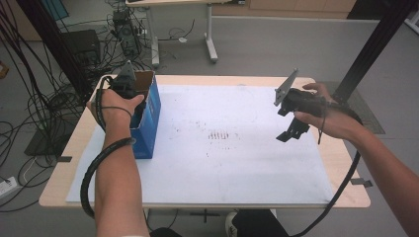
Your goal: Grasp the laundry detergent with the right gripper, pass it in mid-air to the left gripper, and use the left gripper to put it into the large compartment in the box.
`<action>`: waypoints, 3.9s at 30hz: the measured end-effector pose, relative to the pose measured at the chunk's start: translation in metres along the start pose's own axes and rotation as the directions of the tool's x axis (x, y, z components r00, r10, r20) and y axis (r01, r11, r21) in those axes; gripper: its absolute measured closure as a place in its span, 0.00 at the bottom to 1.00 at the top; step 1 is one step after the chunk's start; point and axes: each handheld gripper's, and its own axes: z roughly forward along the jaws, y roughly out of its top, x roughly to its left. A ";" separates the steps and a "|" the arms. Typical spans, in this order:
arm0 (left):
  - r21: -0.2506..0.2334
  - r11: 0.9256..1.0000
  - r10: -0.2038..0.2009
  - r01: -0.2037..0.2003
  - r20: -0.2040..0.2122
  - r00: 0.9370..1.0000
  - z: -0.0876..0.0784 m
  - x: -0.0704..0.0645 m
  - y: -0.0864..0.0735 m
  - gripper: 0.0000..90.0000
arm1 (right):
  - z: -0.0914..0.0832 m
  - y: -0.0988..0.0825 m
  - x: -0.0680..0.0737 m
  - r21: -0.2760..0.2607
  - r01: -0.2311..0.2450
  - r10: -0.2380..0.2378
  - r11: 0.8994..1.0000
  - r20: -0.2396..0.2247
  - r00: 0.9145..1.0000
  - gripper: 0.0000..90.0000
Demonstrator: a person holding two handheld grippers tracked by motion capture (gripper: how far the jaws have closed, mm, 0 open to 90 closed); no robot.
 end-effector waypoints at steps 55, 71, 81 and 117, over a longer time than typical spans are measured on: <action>-0.132 0.979 0.158 -0.156 0.000 0.987 -0.091 -0.032 -0.038 0.07 | -0.001 0.017 -0.018 0.009 -0.044 0.044 0.999 0.004 0.999 0.08; -0.172 0.923 0.353 -0.344 0.028 0.935 -0.101 -0.105 -0.063 0.06 | -0.009 0.027 -0.051 0.045 -0.127 0.126 0.991 0.025 0.992 0.07; -0.157 0.898 0.419 -0.411 0.022 0.908 -0.104 -0.135 -0.066 0.06 | -0.015 0.028 -0.072 0.060 -0.172 0.171 0.983 0.033 0.985 0.07; -0.157 0.879 0.461 -0.451 0.035 0.887 -0.103 -0.160 -0.066 0.06 | -0.025 0.031 -0.086 0.115 -0.199 0.195 0.973 0.048 0.980 0.07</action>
